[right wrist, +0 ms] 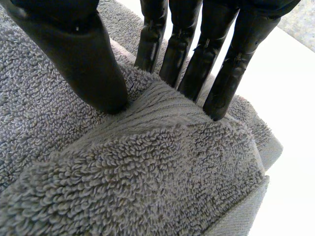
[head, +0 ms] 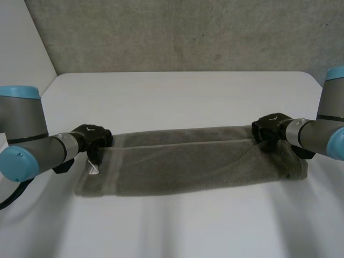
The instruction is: Fold the towel.
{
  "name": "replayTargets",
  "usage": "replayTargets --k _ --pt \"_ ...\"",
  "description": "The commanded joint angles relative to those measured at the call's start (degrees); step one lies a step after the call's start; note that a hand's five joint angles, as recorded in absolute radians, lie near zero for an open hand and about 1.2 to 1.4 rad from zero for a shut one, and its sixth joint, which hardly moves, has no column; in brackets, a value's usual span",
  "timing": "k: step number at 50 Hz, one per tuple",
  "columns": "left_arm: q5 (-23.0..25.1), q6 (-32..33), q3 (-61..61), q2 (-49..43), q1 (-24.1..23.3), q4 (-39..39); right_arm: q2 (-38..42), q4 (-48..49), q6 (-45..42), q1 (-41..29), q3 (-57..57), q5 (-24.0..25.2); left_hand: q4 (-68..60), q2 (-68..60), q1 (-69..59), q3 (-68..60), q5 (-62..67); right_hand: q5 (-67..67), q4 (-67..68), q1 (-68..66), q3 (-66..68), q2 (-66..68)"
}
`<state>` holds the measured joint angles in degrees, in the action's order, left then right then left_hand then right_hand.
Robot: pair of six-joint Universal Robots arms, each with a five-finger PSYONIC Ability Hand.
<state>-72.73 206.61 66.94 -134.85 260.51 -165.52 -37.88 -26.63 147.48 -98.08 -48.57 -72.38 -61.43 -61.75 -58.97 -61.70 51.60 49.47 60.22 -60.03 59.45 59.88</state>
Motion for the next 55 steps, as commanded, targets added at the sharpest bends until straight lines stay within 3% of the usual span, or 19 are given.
replayTargets --k 1,2,9,10,11,22,37,38,39,41,47,52,55 --pt "0.04 0.02 0.39 -0.06 0.00 -0.15 0.00 0.09 0.01 0.00 -0.03 -0.04 -14.05 -13.73 -16.51 -13.78 13.88 0.24 -0.51 0.33 0.25 -0.17" --pt "0.13 0.02 0.39 -0.14 0.00 -0.33 0.00 0.00 0.01 0.00 -0.03 0.04 -18.52 -18.21 -20.99 -18.26 18.36 0.24 -0.51 0.33 0.25 -0.17" --pt "0.13 -0.07 0.03 -0.23 0.08 -3.05 -0.17 1.84 0.62 -0.09 -0.03 0.48 -18.57 -18.25 -21.03 -18.30 18.40 5.79 5.04 -5.22 5.81 5.38" --pt "0.13 -0.07 -0.05 -0.15 0.08 -4.36 -0.35 3.24 0.79 -0.18 0.06 0.66 -18.57 -18.25 -21.03 -18.30 18.40 18.95 18.19 -18.38 18.96 18.54" --pt "0.04 -0.07 -0.40 -0.15 0.00 -5.94 -0.52 4.99 0.97 -0.18 0.23 0.83 -18.57 -18.25 -21.03 -18.30 18.40 20.52 19.76 -19.95 20.53 20.11" --pt "-3.55 -1.12 -4.09 -0.49 0.08 -11.58 -0.09 12.21 0.88 -0.44 3.30 1.10 -18.57 -18.25 -21.03 -18.30 18.40 20.53 19.78 -19.97 20.55 20.12" --pt "-4.62 -1.91 -4.89 -2.43 -0.09 -12.11 4.04 12.13 0.01 -1.93 6.12 1.27 -18.57 -18.25 -21.03 -18.30 18.40 20.53 19.78 -19.97 20.55 20.12" --pt "-4.70 -1.92 -4.89 -2.52 -0.09 -12.19 4.48 12.04 -0.26 -2.11 6.30 1.19 -18.57 -18.25 -21.03 -18.30 18.40 5.77 5.02 -5.21 5.79 5.36" --pt "-4.70 -1.92 -4.89 -2.52 -0.09 -12.19 4.48 12.04 -0.26 -2.11 6.30 1.19 -18.57 -18.25 -21.03 -18.30 18.40 5.62 4.87 -5.06 5.64 5.21" --pt "-4.70 -1.92 -4.28 -2.43 -0.09 -12.37 4.83 11.86 -1.39 -2.55 6.82 0.14 -18.57 -18.25 -21.03 -18.30 18.40 -49.47 -50.22 50.03 -49.45 -49.88" --pt "-4.88 -2.09 -2.51 -0.67 -0.18 -12.11 3.96 10.98 -3.33 -2.46 7.97 -0.31 -15.39 -15.08 -17.86 -15.13 15.23 -49.47 -50.22 50.03 -49.45 -49.88" --pt "-4.35 -2.79 3.53 7.04 -0.35 -13.33 -2.17 6.34 -3.34 -1.94 9.81 -0.22 12.47 12.78 10.00 12.74 -12.63 -49.47 -50.22 50.03 -49.45 -49.88" --pt "-4.35 -2.88 5.48 9.17 -0.44 -14.13 -4.39 5.01 -3.51 -1.85 9.55 -0.13 14.38 14.69 11.91 14.65 -14.54 -49.47 -50.22 50.03 -49.45 -49.88"
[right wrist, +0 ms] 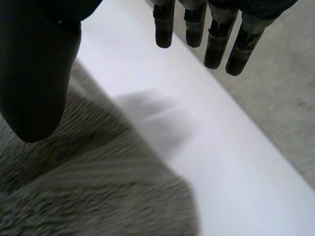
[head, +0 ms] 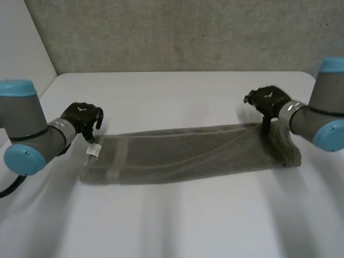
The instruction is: Fold the towel.
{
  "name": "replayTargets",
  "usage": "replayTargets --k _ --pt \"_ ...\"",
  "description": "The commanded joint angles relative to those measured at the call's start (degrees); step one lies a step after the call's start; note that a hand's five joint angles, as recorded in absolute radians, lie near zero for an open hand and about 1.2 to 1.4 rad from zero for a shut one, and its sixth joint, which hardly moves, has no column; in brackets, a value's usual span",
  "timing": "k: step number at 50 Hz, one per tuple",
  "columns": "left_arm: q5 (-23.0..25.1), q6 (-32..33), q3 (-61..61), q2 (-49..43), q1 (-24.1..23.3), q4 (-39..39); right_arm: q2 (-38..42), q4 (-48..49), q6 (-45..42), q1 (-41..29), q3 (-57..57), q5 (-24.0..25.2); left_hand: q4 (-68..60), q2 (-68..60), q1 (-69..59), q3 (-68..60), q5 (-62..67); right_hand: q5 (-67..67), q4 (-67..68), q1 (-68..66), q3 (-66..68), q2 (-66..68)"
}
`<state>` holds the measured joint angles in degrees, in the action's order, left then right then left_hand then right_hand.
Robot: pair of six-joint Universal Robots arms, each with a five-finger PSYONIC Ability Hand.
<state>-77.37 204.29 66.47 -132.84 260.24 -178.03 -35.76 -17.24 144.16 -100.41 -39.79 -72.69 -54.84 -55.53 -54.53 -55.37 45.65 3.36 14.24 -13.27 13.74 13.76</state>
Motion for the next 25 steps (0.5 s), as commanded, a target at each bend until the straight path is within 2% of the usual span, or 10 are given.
replayTargets --k 1,8,10,14,16,17,19,25 --pt "0.29 -0.56 8.04 9.25 -0.17 -2.67 -8.51 -5.60 -0.28 0.47 0.16 0.01 8.45 9.15 8.14 8.99 -9.26 -3.36 -4.24 3.27 -3.74 -3.76" --pt "0.82 -0.56 18.78 16.48 -0.17 -7.69 -15.65 -9.65 -0.11 0.56 -7.50 -0.26 10.98 11.68 10.67 11.52 -11.79 -3.36 -4.24 3.27 -3.74 -3.76" --pt "1.69 -0.47 24.38 19.89 -0.26 -10.05 -19.77 -9.74 -0.28 0.56 -14.58 -1.31 10.82 11.51 10.50 11.35 -11.63 -3.36 -4.24 3.27 -3.74 -3.76" --pt "3.37 -0.30 29.77 23.16 -0.43 -11.64 -22.60 -9.30 -0.63 0.56 -22.17 -2.81 10.48 11.17 10.16 11.01 -11.29 -1.59 -2.48 1.51 -1.98 -1.99" --pt "5.20 0.14 34.49 25.26 -0.43 -13.04 -24.09 -6.42 -0.72 0.47 -29.87 -3.59 10.15 10.84 9.83 10.68 -10.95 -0.25 -1.13 0.16 -0.63 -0.65" --pt "5.21 0.14 34.51 25.27 -0.43 -13.05 -24.09 -6.40 -0.72 0.47 -29.91 -3.60 10.14 10.84 9.83 10.67 -10.95 -0.25 -1.13 0.16 -0.63 -0.64" --pt "6.26 0.49 37.93 26.40 -0.43 -14.10 -26.01 -0.37 -0.72 0.56 -37.96 -4.12 9.81 10.50 9.49 10.34 -10.62 1.59 0.71 -1.68 1.21 1.19" --pt "6.27 1.37 40.67 25.88 -0.43 -15.77 -28.57 9.95 -0.72 2.32 -47.31 -4.48 10.14 10.84 9.83 10.67 -10.95 4.63 3.75 -4.72 4.25 4.23"
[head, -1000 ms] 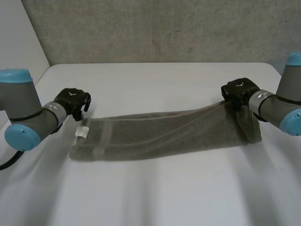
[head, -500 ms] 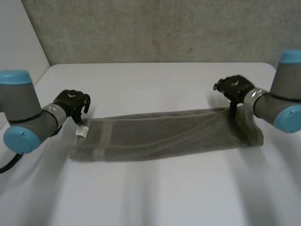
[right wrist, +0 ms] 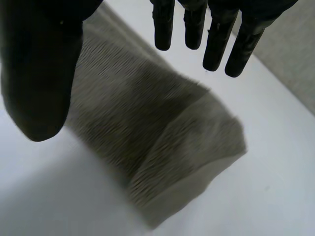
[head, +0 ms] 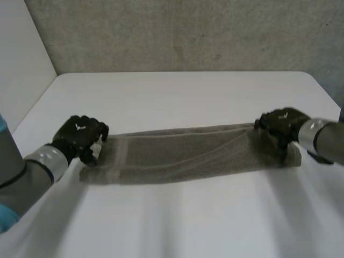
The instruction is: Fold the towel.
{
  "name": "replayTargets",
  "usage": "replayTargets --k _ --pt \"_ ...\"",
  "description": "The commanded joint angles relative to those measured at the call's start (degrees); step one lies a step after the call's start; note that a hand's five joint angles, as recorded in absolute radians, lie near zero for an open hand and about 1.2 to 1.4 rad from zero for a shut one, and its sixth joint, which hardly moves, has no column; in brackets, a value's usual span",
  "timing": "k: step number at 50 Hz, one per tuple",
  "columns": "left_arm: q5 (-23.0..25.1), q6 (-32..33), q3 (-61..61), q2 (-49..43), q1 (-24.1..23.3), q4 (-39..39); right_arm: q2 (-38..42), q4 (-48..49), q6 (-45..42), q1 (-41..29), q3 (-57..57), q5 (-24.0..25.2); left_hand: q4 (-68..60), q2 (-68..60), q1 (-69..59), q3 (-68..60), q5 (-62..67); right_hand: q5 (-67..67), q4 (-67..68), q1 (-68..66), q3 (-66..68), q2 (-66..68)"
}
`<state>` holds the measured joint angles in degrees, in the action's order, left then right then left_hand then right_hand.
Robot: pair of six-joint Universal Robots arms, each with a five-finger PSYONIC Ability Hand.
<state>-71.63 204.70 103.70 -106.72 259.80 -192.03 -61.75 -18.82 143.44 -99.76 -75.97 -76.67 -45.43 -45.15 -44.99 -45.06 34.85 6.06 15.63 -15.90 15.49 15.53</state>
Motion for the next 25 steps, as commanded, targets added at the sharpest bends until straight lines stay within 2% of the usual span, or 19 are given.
replayTargets --k 1,7,14,25 --pt "0.44 1.40 3.79 -0.77 0.00 -2.55 -2.67 14.49 0.08 2.72 -13.13 -0.23 0.90 0.61 0.46 0.53 -0.32 1.93 2.36 -2.09 2.50 2.46" --pt "0.00 3.77 3.80 -5.68 0.18 -5.37 1.45 23.12 -0.97 4.66 -15.17 -0.76 0.74 0.45 0.30 0.37 -0.15 2.10 2.53 -2.25 2.67 2.63" --pt "-0.79 5.88 3.00 -7.80 1.14 -7.13 2.69 23.39 -6.06 9.14 -14.64 -1.02 0.57 0.28 0.13 0.20 0.02 4.95 5.37 -5.10 5.51 5.47" --pt "-2.90 6.06 3.53 -8.25 1.41 -7.75 5.06 25.41 -6.51 9.06 -15.00 0.12 0.40 0.11 -0.04 0.03 0.18 17.72 18.15 -17.87 18.28 18.25"
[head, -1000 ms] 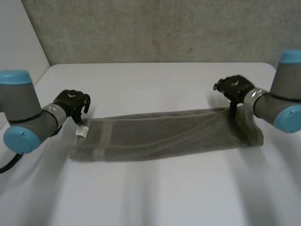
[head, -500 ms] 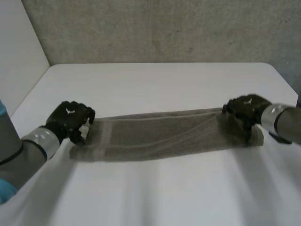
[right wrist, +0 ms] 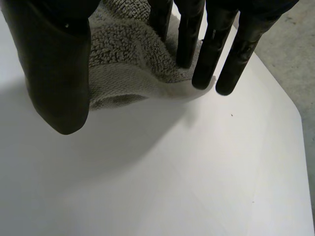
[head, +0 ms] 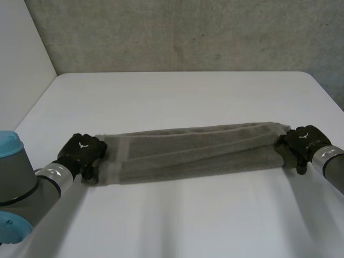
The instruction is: Fold the towel.
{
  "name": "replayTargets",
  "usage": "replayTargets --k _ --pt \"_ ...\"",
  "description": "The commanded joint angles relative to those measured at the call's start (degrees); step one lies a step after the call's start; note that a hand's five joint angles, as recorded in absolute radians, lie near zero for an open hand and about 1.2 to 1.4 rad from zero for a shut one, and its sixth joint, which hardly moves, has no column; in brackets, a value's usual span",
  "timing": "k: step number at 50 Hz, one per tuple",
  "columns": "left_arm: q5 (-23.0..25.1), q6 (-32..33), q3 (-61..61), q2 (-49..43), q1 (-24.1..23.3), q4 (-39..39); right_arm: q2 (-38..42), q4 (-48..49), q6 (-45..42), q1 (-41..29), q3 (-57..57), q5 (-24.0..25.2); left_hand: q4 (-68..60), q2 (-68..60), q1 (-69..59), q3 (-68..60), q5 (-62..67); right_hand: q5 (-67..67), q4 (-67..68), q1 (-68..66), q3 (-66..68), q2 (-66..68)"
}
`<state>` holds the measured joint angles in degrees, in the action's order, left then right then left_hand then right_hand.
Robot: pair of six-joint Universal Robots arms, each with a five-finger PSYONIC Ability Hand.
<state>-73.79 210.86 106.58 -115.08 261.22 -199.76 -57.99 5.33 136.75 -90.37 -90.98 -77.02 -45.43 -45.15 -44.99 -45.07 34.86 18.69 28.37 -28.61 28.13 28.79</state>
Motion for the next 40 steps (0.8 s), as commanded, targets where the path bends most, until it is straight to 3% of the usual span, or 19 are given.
replayTargets --k 1,7,9,18,19,20,21,22,40 --pt "-0.74 -0.10 0.82 0.29 -0.01 -0.01 1.30 1.61 0.18 -0.15 0.10 0.47 0.40 0.11 -0.04 0.04 0.17 11.11 11.42 -11.19 11.67 11.00" --pt "-0.91 -0.10 1.08 0.91 -0.10 0.07 1.04 2.23 0.89 0.46 0.19 0.47 0.40 0.11 -0.04 0.04 0.17 31.18 31.50 -31.26 31.74 31.08" --pt "-0.91 -0.27 1.08 1.09 -0.27 0.07 0.60 2.67 2.99 1.34 0.19 0.56 0.73 0.45 0.30 0.37 -0.16 46.75 47.07 -46.83 47.31 46.65" --pt "-1.00 -0.63 1.52 1.97 -0.10 0.07 -0.37 1.70 6.60 2.13 0.46 0.12 1.07 0.78 0.63 0.71 -0.50 51.31 51.63 -51.39 51.87 51.21" --pt "-0.83 -0.63 1.87 2.14 -0.10 -0.01 -0.54 1.18 6.86 1.96 0.28 0.03 1.23 0.95 0.80 0.88 -0.66 39.04 39.36 -39.12 39.61 38.94" --pt "-0.74 -0.63 1.88 2.23 -0.10 -0.01 -0.72 0.39 7.04 1.78 -0.07 0.12 1.24 0.95 0.80 0.88 -0.67 12.61 12.93 -12.69 13.17 12.51" --pt "-0.74 -0.63 1.88 2.23 -0.10 -0.01 -0.72 0.38 7.04 1.78 -0.07 0.12 1.24 0.95 0.80 0.88 -0.67 12.35 12.66 -12.43 12.91 12.24" --pt "-0.83 -0.63 1.88 2.40 -0.10 -0.01 -1.24 -0.49 7.21 1.78 -0.59 0.38 1.24 0.95 0.80 0.88 -0.67 0.35 0.67 -0.43 0.91 0.25" --pt "-0.83 -0.71 2.05 2.49 -0.19 -0.01 -3.53 -6.38 13.10 1.87 -0.95 4.42 1.24 0.95 0.80 0.88 -0.67 2.07 2.39 -2.15 2.63 1.97"
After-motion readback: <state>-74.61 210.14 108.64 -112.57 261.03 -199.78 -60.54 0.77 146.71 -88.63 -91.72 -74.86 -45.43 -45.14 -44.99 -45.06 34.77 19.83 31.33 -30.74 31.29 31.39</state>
